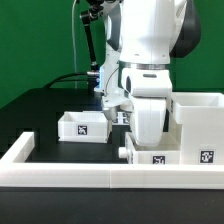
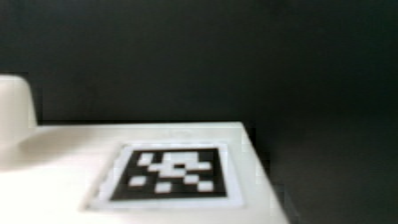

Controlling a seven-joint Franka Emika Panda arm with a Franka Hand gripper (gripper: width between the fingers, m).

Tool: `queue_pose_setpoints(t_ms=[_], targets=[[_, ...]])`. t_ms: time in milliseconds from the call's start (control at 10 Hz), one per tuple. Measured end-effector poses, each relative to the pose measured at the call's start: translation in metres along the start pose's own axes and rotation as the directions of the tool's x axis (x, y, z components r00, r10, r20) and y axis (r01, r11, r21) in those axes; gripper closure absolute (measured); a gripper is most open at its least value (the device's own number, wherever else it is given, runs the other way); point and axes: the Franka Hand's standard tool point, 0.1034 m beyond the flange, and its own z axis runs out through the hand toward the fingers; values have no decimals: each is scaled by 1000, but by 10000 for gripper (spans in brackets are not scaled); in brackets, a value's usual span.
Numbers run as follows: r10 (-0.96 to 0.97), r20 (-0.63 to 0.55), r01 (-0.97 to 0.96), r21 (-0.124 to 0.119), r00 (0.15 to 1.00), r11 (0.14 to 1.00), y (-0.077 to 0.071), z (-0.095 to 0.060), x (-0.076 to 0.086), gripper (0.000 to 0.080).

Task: Assemble drawer

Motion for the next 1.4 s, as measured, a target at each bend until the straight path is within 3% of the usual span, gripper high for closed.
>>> queue_pose_setpoints(t_ms=[400, 1200, 1300, 1400], targets=[[82, -1, -82, 1, 997, 997, 0, 0, 8, 757], [78, -1, -78, 1, 997, 997, 0, 0, 8, 753], [90, -1, -90, -5, 996, 996, 1, -4, 8, 556], [95, -2, -95, -14, 995, 995, 3, -9, 9, 556]])
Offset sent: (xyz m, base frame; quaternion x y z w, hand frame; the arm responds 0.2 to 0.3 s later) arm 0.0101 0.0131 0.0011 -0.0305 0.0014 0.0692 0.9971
